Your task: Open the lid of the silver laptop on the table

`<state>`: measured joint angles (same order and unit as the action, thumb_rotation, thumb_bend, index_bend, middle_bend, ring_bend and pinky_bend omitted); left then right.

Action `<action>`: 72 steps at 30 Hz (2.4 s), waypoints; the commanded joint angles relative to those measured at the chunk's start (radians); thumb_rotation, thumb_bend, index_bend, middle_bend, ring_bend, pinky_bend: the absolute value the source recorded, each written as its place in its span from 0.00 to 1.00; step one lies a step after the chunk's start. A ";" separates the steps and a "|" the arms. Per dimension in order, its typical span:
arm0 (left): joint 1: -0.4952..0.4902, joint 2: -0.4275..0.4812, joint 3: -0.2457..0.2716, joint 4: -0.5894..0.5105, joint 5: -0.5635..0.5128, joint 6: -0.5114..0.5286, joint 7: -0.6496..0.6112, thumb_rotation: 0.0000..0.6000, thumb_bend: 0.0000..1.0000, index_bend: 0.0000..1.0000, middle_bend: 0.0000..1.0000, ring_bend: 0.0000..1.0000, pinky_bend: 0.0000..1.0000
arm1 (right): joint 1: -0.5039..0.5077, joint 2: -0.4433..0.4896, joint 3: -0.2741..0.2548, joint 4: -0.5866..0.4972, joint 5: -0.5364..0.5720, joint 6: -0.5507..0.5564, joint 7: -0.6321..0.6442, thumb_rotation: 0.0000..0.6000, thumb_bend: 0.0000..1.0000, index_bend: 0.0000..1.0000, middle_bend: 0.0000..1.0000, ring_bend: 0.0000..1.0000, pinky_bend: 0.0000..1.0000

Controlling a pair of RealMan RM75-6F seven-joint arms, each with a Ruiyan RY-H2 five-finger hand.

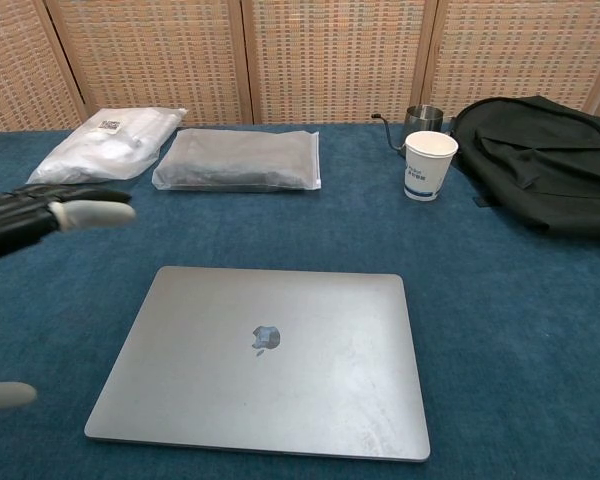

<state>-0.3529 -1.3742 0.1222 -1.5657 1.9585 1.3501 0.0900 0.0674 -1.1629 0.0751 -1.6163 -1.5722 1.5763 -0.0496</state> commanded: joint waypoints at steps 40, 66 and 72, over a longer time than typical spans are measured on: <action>-0.200 -0.426 -0.072 0.187 -0.199 -0.363 0.315 1.00 0.02 0.00 0.00 0.00 0.00 | 0.010 0.021 0.003 0.016 0.018 -0.034 0.097 1.00 0.00 0.00 0.00 0.00 0.00; -0.233 -0.446 -0.061 0.175 -0.241 -0.360 0.355 1.00 0.09 0.00 0.00 0.00 0.00 | 0.014 0.027 0.001 0.019 0.021 -0.044 0.119 1.00 0.00 0.00 0.00 0.00 0.00; -0.236 -0.445 -0.061 0.174 -0.244 -0.355 0.361 1.00 0.09 0.00 0.00 0.00 0.00 | 0.015 0.028 0.001 0.019 0.020 -0.046 0.123 1.00 0.00 0.00 0.00 0.00 0.00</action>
<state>-0.5891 -1.8194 0.0612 -1.3918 1.7143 0.9953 0.4510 0.0826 -1.1343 0.0759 -1.5970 -1.5520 1.5298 0.0733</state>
